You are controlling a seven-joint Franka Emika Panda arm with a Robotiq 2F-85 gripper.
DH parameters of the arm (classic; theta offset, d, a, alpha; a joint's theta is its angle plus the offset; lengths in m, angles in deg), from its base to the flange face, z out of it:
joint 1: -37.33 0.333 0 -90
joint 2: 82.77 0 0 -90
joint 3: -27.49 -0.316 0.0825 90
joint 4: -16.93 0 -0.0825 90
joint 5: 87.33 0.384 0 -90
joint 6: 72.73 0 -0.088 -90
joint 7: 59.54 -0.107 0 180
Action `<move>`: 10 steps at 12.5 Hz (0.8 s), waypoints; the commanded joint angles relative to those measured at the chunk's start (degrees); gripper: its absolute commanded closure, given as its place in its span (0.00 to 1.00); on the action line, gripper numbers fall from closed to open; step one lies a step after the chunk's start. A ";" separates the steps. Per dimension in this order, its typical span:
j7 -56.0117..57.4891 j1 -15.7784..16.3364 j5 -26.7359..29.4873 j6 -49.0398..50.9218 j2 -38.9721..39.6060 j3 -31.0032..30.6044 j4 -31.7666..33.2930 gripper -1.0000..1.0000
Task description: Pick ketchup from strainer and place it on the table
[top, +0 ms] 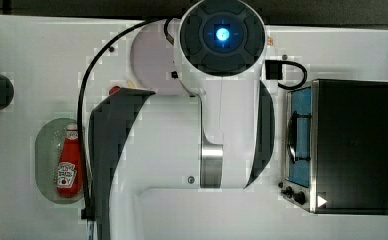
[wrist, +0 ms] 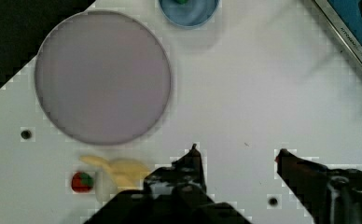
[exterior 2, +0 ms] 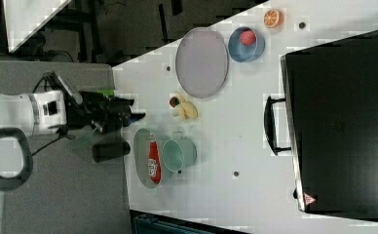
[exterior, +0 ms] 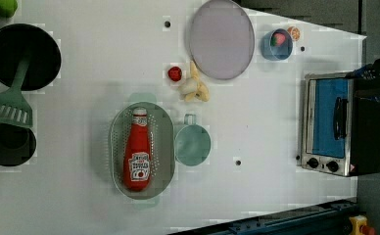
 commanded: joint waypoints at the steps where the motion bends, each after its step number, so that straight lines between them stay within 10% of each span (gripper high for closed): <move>1: 1.55 -5.54 2.87 7.20 -13.70 -1.61 6.63 0.21; 3: 1.55 -4.87 3.01 7.19 -13.55 -2.78 6.68 0.00; 10: 1.54 0.21 3.05 3.83 -10.29 -17.24 6.72 0.00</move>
